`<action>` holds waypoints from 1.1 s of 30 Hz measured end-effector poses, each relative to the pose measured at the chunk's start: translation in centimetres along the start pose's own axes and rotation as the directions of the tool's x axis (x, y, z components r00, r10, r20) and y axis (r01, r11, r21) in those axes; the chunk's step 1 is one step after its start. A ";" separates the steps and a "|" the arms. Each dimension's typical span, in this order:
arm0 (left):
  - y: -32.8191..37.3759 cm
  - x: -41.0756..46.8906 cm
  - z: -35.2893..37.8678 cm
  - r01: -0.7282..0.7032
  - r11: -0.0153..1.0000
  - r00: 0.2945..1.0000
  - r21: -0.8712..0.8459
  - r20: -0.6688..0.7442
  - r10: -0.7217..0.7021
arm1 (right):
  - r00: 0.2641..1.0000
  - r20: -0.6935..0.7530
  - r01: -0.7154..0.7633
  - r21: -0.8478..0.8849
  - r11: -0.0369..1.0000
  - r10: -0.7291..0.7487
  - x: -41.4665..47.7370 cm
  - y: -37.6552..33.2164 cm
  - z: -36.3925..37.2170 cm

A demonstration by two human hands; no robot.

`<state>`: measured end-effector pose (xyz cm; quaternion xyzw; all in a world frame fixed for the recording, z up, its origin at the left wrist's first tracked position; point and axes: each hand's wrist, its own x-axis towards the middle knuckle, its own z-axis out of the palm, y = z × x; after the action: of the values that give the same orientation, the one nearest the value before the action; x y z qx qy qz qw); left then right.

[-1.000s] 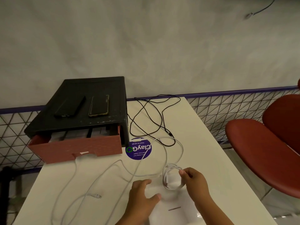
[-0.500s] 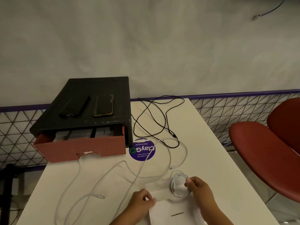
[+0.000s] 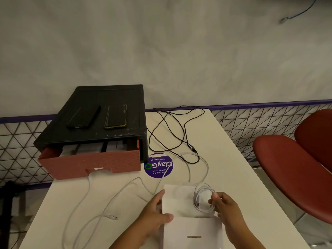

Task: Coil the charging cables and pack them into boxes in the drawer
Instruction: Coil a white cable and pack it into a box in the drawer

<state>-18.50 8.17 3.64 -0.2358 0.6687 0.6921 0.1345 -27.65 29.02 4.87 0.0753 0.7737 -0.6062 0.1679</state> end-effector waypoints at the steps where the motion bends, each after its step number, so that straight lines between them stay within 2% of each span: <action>1: 0.2 -0.1 0.0 -0.017 1.000 1.000 0.026 0.013 0.017 | 1.000 -0.007 0.016 0.000 1.000 -0.016 -0.1 -0.6 -0.1; 5: 1.2 -0.6 0.4 -0.143 0.972 0.989 0.185 0.049 0.137 | 0.978 -0.072 0.190 -0.098 0.977 -0.197 -0.8 -3.2 -0.3; 9: 1.8 -1.0 1.0 -0.253 0.932 0.967 0.258 0.066 0.244 | 0.915 -0.078 0.367 -0.244 0.898 -0.395 -1.7 -4.8 -0.2; 12: 1.9 -1.2 1.2 -0.271 0.916 0.962 0.297 0.070 0.262 | 0.852 0.029 0.485 -0.419 0.768 -0.523 -2.2 -4.4 0.6; 15: 1.8 -1.4 1.4 -0.280 0.917 0.960 0.283 0.073 0.270 | 0.754 0.240 0.618 -0.577 0.534 -0.612 -2.4 -3.2 1.7; 17: 1.7 -1.4 1.4 -0.269 0.921 0.963 0.281 0.059 0.263 | 0.740 0.363 0.646 -0.617 0.449 -0.566 -2.8 -2.9 2.6; 20: 1.3 -1.5 1.1 -0.266 0.921 0.964 0.284 0.056 0.260 | 0.792 0.503 0.611 -0.663 0.433 -0.347 -3.3 -2.7 3.7; 26: 0.3 -2.0 0.2 -0.263 0.923 0.964 0.280 0.042 0.262 | 0.847 0.529 0.495 -0.754 0.432 -0.047 -2.7 -2.8 5.3; 28: -0.2 -2.1 -0.1 -0.254 0.923 0.966 0.290 0.039 0.254 | 0.854 0.520 0.476 -0.771 0.422 -0.013 -2.7 -2.6 5.6; 33: -1.1 -2.1 -1.6 -0.201 0.932 0.978 0.302 0.010 0.208 | 0.822 0.566 0.522 -0.703 0.483 -0.064 -3.3 -1.9 6.1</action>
<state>-15.89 6.93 3.75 -0.1496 0.7887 0.5897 0.0888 -24.16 22.99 6.51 -0.3005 0.9016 -0.1804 0.2536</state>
